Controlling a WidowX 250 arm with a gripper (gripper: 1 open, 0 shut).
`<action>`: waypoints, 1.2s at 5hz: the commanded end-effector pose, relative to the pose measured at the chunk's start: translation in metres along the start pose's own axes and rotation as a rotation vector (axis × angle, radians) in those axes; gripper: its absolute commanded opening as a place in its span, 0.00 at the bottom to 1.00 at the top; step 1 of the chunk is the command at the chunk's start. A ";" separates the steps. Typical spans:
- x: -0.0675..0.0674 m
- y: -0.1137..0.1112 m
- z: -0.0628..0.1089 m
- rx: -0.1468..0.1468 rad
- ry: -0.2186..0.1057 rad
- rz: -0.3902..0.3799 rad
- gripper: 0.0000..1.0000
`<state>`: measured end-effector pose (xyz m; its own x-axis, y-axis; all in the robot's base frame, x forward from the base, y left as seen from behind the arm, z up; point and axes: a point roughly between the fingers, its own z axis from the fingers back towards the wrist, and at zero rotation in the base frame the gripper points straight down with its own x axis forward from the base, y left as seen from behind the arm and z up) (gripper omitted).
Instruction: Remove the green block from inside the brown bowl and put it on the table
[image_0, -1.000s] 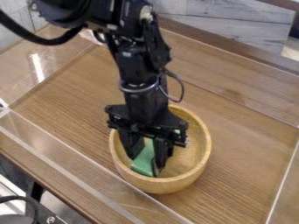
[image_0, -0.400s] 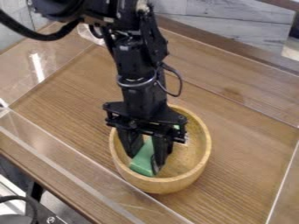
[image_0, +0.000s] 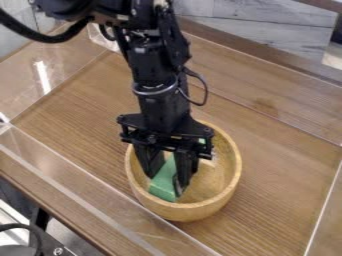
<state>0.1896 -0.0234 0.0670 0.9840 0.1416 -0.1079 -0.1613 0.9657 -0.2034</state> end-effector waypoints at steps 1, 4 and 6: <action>0.011 -0.003 0.018 -0.015 -0.067 -0.014 0.00; 0.010 -0.003 0.028 -0.043 -0.065 -0.010 0.00; 0.010 -0.004 0.036 -0.062 -0.066 -0.008 0.00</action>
<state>0.1916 -0.0208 0.0873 0.9831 0.1443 -0.1125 -0.1693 0.9507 -0.2599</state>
